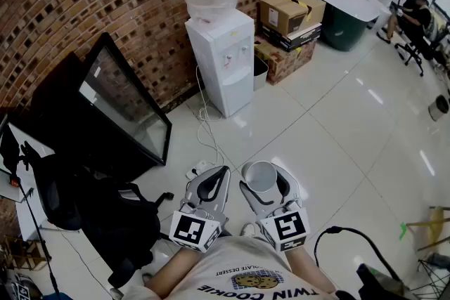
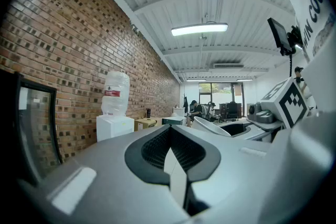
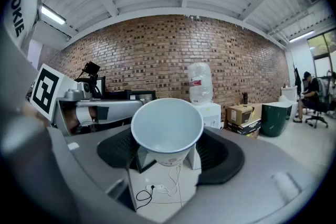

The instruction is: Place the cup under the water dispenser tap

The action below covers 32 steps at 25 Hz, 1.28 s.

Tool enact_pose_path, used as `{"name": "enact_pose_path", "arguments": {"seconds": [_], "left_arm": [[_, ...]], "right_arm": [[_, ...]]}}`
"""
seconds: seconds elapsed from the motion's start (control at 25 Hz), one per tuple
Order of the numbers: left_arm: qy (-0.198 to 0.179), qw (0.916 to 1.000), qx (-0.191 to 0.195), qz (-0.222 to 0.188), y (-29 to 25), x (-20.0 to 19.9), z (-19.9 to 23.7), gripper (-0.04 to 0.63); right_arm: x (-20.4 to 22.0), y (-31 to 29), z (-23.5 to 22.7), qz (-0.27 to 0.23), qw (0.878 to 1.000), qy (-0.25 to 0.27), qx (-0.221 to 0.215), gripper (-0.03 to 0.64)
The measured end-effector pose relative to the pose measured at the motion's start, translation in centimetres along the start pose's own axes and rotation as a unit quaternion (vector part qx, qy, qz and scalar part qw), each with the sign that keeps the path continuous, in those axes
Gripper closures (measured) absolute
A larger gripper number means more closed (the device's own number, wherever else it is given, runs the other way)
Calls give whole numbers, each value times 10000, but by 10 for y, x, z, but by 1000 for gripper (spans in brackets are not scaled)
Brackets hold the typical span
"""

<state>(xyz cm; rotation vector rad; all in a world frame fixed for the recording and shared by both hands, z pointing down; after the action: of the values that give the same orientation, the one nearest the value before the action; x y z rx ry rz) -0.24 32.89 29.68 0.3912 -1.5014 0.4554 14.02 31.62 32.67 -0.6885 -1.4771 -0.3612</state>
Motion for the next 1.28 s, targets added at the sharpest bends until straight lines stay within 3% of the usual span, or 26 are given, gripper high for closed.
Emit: {"name": "enact_pose_path", "arguments": {"seconds": [0.28,0.72,1.28], "left_arm": [[-229,9997,115,40,-19,-1,-15,603],[-48,10000,84,-16,-39,4,-6,603],[195,9998,60,-87,-83,24,48,603]], "right_arm": [[6,8,-19,-11,9999,-79,64,279],[9,-5,-31,66,10000,-4,31,279],[2,-72,-50,137,9998,131,-25,279]]}}
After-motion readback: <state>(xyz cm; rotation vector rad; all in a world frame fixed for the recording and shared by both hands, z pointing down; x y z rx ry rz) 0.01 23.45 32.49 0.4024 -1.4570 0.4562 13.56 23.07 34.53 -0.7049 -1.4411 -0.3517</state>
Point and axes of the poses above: the fingertips, and each gripper's own axes: y backward along the fingers, z to its left, x out of its underside, the point moved 7 cm from there along y, backward along the fingers, and after that the axes turned 3 degrees about x, right-handed, at the moved point
